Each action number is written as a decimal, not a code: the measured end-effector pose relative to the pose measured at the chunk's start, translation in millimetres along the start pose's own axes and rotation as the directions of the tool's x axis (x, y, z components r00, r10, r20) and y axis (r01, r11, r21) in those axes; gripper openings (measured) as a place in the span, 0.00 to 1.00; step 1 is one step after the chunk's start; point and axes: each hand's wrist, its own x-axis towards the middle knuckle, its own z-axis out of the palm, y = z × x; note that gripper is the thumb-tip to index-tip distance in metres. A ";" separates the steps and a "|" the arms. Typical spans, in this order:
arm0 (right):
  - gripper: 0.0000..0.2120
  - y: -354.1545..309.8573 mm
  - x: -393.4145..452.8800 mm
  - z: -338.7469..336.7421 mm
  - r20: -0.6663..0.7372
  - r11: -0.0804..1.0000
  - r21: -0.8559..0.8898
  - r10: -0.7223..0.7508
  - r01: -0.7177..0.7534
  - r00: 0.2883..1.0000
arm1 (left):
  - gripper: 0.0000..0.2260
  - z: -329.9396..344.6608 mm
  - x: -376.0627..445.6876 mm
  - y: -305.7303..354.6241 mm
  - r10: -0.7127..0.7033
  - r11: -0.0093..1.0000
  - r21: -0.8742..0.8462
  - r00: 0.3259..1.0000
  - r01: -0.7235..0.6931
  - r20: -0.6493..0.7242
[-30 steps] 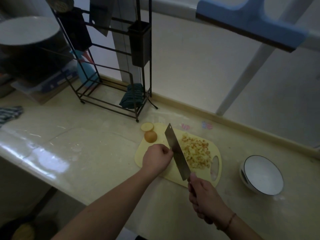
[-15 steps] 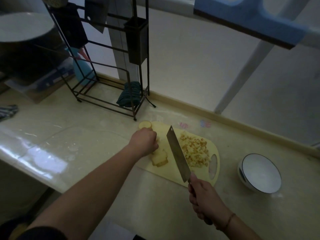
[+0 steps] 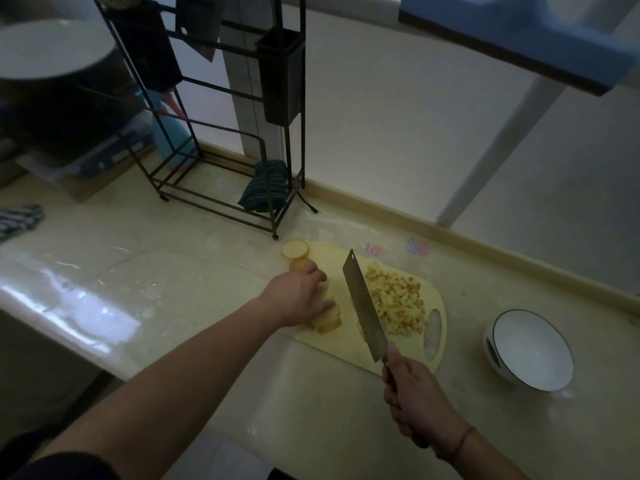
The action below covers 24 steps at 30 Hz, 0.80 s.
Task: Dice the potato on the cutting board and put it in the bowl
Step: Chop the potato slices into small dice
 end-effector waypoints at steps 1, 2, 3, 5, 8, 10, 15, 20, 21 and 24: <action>0.22 -0.1 0.0 0.2 0.003 1.000 -0.005 0.000 0.000 1.000 | 0.35 1.8 -2.9 2.7 -0.006 1.000 0.017 1.000 0.005 0.031; 0.22 0.1 -0.1 0.2 0.006 1.000 -0.009 0.001 -0.001 1.000 | 0.41 4.3 -5.6 4.7 -0.012 0.999 0.043 0.998 0.009 0.058; 0.22 0.3 -0.3 0.6 0.009 1.000 -0.013 0.002 -0.002 1.000 | 0.45 7.0 -8.1 6.5 -0.015 0.998 0.061 0.997 0.011 0.074; 0.22 1.0 -0.9 1.5 0.016 1.000 -0.020 0.000 0.001 1.000 | 0.47 13.0 -12.2 9.5 -0.020 0.998 0.064 0.997 0.015 0.077; 0.23 2.3 -1.0 2.8 0.017 1.000 -0.023 -0.002 0.003 1.000 | 0.42 20.0 -14.1 14.7 -0.054 0.998 -0.012 0.997 0.055 0.056; 0.23 3.5 -0.5 3.0 0.017 1.000 -0.027 -0.002 0.002 1.000 | 0.40 20.9 -13.6 17.0 -0.093 0.994 -0.062 0.995 0.095 0.044; 0.22 7.7 2.0 2.7 -0.006 0.997 -0.072 -0.012 0.012 1.000 | 0.39 22.8 -12.2 22.1 -0.170 0.982 -0.074 0.985 0.172 0.031; 0.23 13.3 7.6 3.0 -0.051 0.971 -0.221 -0.103 0.090 0.993 | 0.36 30.4 -13.2 24.4 -0.186 0.964 -0.193 0.982 0.184 0.008; 0.23 14.9 8.5 3.4 -0.047 0.961 -0.258 -0.119 0.103 0.992 | 0.36 31.7 -13.1 24.0 -0.192 0.957 -0.220 0.981 0.187 0.000; 0.23 18.1 8.5 5.5 -0.026 0.969 -0.222 -0.113 0.104 0.993 | 0.35 33.5 -12.2 26.2 -0.210 0.944 -0.266 0.977 0.197 -0.023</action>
